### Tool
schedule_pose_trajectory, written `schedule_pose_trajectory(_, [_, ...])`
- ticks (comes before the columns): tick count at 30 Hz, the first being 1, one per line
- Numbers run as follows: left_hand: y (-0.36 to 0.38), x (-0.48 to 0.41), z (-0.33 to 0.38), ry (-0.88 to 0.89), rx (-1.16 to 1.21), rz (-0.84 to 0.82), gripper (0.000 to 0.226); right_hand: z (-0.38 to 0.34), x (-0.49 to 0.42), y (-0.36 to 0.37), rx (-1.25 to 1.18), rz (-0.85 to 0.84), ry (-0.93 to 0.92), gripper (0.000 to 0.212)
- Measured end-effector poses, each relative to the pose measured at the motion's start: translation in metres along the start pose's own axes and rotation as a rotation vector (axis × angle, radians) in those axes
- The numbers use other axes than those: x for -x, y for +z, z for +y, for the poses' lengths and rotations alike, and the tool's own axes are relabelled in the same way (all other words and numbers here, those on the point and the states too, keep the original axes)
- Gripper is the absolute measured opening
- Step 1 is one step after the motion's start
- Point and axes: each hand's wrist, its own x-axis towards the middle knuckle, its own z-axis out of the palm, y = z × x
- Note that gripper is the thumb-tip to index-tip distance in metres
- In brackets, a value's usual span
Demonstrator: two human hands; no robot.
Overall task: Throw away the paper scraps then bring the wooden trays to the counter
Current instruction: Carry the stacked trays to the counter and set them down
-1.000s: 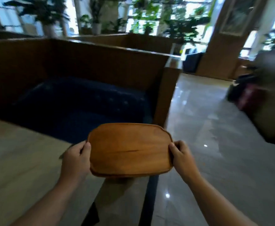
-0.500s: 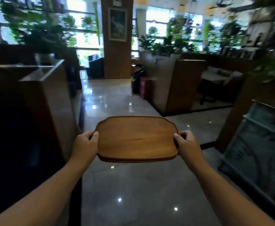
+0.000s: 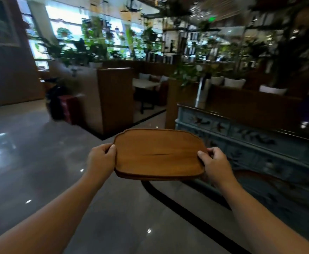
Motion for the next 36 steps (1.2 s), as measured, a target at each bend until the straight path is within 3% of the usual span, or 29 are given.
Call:
schedule_pose_trajectory(7, [0.1, -0.1, 0.034, 0.042, 0.086, -0.251, 0.02, 0.007, -0.071, -0.038, -0.02, 0.211, 0.103, 0.023])
schedule_pose_trajectory(17, [0.228, -0.189, 0.084, 0.14, 0.099, -0.512, 0.027, 0.039, -0.148, -0.085, -0.005, 0.468, 0.155, 0.021])
schedule_pose_trajectory(25, [0.381, -0.24, 0.113, 0.187, 0.065, -0.626, 0.026, 0.097, -0.258, -0.159, 0.016, 0.575, 0.182, 0.02])
schedule_pose_trajectory(36, [0.591, -0.329, 0.184, 0.208, 0.054, -0.684, 0.024, 0.147, -0.445, -0.273, 0.11, 0.572, 0.202, 0.021])
